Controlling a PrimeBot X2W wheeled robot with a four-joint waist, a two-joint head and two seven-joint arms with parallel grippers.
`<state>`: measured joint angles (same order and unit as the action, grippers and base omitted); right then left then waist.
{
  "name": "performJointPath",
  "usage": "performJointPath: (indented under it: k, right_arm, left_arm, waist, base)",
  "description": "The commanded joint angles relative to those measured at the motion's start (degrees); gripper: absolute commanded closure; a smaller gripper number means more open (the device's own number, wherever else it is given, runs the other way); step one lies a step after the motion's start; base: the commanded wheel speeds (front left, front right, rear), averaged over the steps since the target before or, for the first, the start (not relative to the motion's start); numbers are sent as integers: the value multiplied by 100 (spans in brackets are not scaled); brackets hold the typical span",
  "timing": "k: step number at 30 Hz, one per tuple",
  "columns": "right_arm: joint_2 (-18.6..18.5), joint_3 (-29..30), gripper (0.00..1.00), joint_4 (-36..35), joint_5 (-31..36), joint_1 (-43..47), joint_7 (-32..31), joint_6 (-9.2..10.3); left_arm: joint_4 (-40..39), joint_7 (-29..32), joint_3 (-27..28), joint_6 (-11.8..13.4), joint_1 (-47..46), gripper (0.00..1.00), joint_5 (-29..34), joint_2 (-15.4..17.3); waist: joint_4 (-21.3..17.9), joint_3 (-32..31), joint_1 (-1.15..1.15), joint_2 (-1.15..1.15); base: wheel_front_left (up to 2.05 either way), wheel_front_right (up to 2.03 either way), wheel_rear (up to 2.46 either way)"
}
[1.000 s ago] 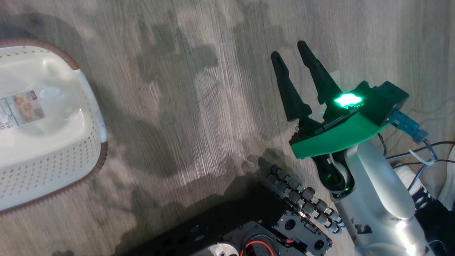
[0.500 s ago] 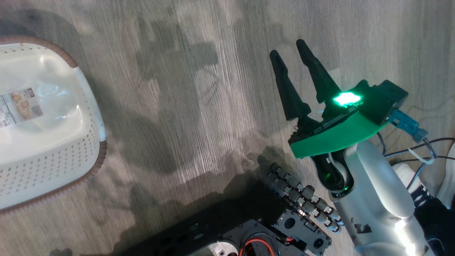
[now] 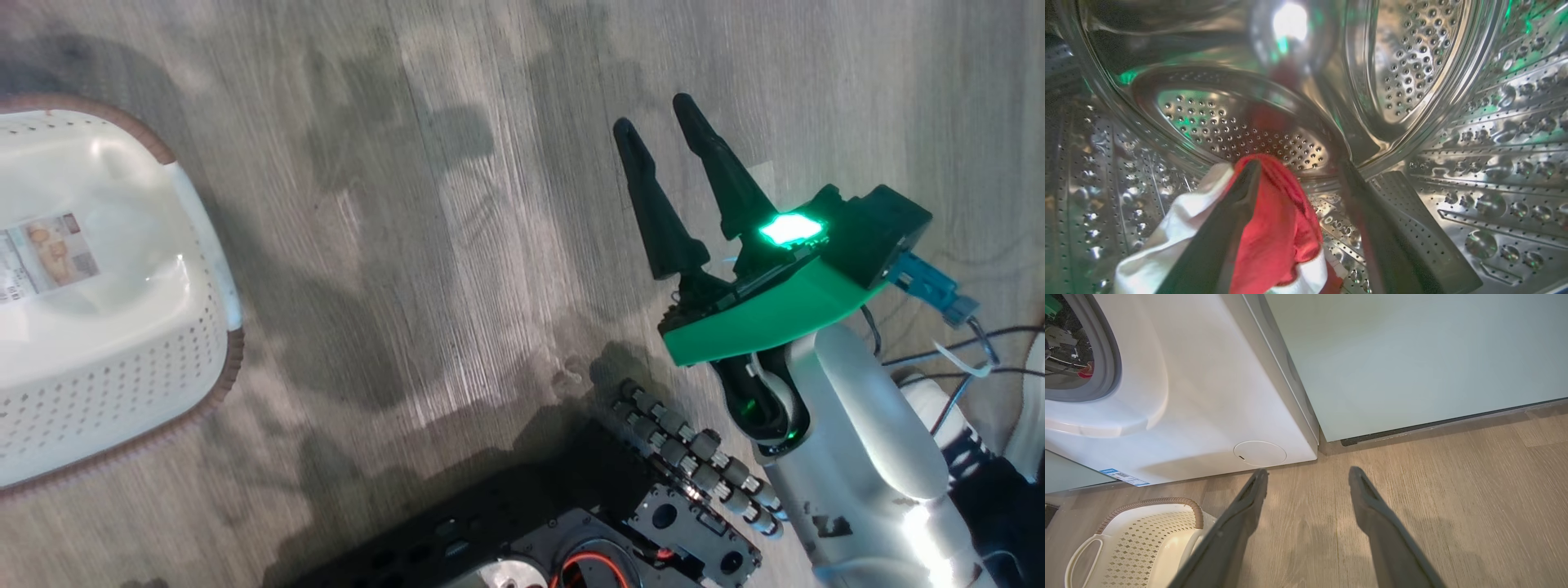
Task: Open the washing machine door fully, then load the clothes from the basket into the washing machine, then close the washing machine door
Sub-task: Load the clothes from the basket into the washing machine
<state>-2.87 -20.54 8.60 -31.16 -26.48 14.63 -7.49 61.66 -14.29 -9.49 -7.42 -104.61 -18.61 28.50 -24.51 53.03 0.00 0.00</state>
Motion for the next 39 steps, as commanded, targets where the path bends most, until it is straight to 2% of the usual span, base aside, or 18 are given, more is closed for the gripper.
performJointPath:
  k: [1,9,14,21,25,28,39]
  right_arm:
    - [0,-52,0,-123,-4,127,37,0]
    - [0,175,0,-69,233,110,37,0]
    - [0,396,0,-25,501,128,37,0]
    - [0,671,0,78,908,285,37,0]
    - [0,784,0,130,1091,426,37,0]
    - [0,853,0,169,1219,565,37,0]
    - [0,857,0,176,1293,786,37,0]
  left_arm:
    - [-163,-52,-77,-6,-138,0,-55,223]
    - [-514,-69,-403,-6,492,0,-471,162]
    - [-1122,-70,-465,-6,1425,0,-733,110]
    - [-2012,-70,-209,-6,2910,0,-655,-101]
    - [-2574,-70,173,41,3824,0,-515,-356]
    - [-3193,-71,539,47,4773,0,-350,-679]
    - [-4929,-71,1602,45,7270,0,217,-1699]
  waist:
    - [33,-37,0,0]
    - [302,-351,0,0]
    - [605,-683,0,0]
    - [1021,-1250,0,0]
    - [1214,-1554,0,0]
    - [1347,-1796,0,0]
    - [1460,-2078,0,0]
  base:
    - [0,0,0]
    - [0,0,0]
    - [0,0,0]
    - [0,0,0]
    - [0,0,0]
    - [0,0,0]
    - [0,0,0]
